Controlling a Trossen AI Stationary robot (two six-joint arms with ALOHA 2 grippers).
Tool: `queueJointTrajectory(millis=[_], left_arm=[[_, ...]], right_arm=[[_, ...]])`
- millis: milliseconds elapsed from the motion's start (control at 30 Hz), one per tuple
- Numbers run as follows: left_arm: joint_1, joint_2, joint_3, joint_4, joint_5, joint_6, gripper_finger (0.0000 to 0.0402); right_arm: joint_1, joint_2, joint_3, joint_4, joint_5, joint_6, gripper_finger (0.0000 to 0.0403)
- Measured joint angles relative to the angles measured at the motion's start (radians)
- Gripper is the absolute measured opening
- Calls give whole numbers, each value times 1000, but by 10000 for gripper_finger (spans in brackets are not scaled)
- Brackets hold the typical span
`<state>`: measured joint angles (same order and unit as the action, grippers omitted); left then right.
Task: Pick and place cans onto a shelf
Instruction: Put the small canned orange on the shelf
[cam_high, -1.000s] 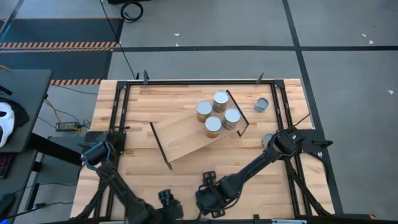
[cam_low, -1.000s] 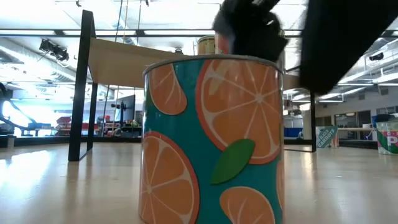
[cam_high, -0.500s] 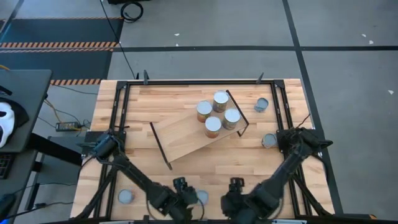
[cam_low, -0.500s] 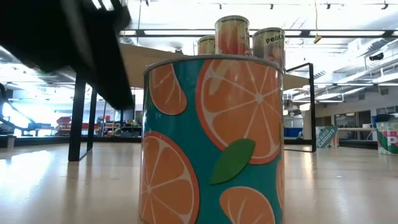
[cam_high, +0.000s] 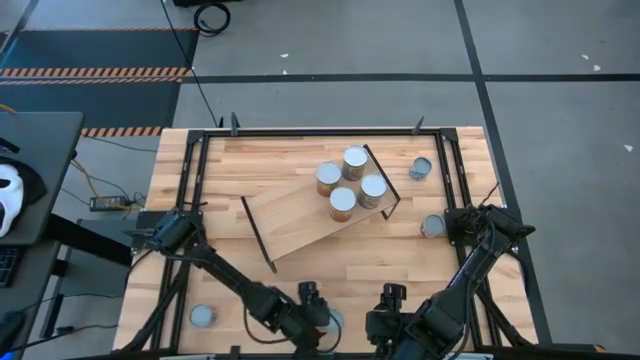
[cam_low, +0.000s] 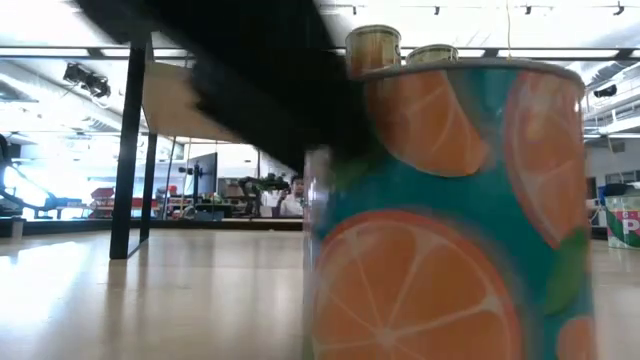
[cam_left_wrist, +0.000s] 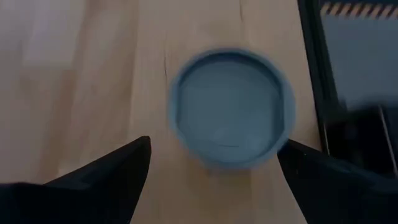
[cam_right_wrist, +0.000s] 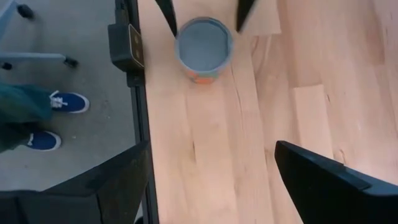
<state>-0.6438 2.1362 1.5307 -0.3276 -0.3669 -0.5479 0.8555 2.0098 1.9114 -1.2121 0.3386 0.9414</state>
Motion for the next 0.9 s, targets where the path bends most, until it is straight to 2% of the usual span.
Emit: queueJointTrajectory(millis=[267, 533, 767, 900], left_arm=[[28, 38, 1, 137, 21, 123, 357], [42, 80, 1, 264, 36, 191, 357], [49, 92, -1, 281, 26, 202, 357], [55, 102, 0, 328, 26, 204, 357]], right_arm=[[-13, 0, -3, 8, -11, -22, 348], [-19, 1, -158, 98, -88, -13, 348], [-33, 0, -278, 208, -94, -7, 348], [-43, 2, -299, 214, -101, -2, 348]])
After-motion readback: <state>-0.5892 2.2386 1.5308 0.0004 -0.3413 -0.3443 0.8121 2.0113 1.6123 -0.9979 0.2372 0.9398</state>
